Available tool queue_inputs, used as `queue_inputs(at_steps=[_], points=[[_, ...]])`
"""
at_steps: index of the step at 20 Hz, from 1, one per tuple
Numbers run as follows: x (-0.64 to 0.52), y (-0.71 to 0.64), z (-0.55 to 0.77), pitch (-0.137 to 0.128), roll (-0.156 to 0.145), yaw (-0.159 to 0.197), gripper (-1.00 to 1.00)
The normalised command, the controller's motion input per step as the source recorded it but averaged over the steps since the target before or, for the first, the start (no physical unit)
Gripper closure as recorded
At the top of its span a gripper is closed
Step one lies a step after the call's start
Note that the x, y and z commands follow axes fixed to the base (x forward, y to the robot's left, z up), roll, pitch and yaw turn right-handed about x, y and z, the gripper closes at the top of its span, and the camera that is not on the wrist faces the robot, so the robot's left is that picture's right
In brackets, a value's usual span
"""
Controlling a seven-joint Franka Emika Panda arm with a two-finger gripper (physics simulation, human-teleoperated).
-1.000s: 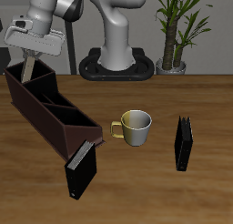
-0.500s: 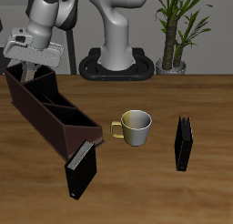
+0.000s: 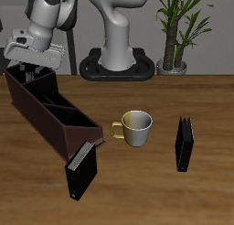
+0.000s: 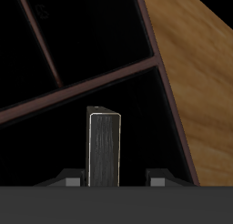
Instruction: Place the yellow book into the right desk caddy's right compartment
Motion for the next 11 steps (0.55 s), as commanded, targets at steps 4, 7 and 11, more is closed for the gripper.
queue_inputs(at_steps=[4, 7, 11], points=[[-0.03, 0.1, 0.14, -0.023, 0.002, -0.004, -1.0], [-0.03, 0.08, 0.16, -0.027, 0.016, 0.006, -1.0], [0.01, 0.1, 0.21, -0.033, 0.002, -0.007, -1.0]])
